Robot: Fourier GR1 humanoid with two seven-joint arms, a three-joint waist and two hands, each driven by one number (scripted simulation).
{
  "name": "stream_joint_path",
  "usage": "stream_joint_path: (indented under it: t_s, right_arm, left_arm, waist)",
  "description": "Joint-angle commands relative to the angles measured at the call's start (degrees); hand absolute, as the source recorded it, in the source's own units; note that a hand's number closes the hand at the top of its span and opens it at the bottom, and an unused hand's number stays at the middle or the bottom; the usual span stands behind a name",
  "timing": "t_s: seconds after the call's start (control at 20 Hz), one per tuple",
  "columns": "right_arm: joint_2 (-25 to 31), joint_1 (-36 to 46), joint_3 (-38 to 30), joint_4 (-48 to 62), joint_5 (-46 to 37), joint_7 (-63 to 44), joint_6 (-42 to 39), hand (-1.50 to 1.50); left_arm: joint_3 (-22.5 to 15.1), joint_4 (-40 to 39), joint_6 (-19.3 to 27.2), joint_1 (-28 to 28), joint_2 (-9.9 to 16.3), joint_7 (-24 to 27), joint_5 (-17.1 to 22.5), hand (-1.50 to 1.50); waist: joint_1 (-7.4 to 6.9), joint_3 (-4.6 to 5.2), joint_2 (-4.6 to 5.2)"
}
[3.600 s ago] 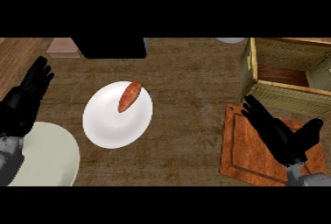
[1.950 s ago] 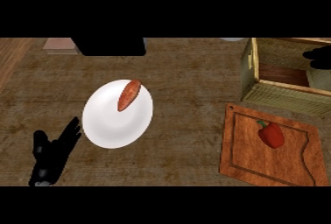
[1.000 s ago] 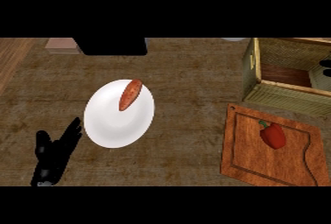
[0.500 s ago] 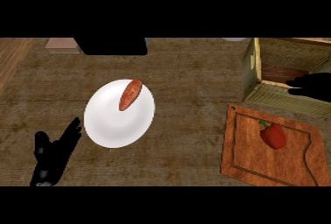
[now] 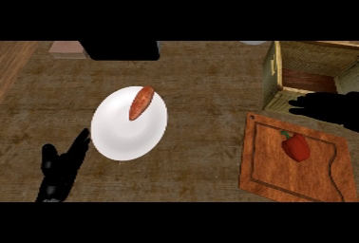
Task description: Pick the bell pepper from the cutting board and place it in the basket
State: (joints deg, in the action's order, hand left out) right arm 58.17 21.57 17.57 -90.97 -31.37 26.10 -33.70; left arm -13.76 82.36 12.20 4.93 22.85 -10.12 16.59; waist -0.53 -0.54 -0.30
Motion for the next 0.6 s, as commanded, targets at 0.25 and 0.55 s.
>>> stream_joint_path:
  t_s: [0.25, 0.55]
  right_arm:
    - [-3.26, -0.54, -1.32, 7.26, -5.88, 8.28, 3.14, -1.50]
    - [-9.09, -2.45, 1.54, 10.08, -12.33, 6.90, 7.79, -1.50]
  left_arm:
    - [1.02, -5.94, -1.83, 0.66, -2.05, 0.20, -1.16, 0.00]
    - [1.72, -3.49, -1.14, -1.47, -2.63, -4.98, -1.34, 0.00]
  waist:
    - [0.23, 0.55, 0.43]
    - [0.53, 0.53, 0.36]
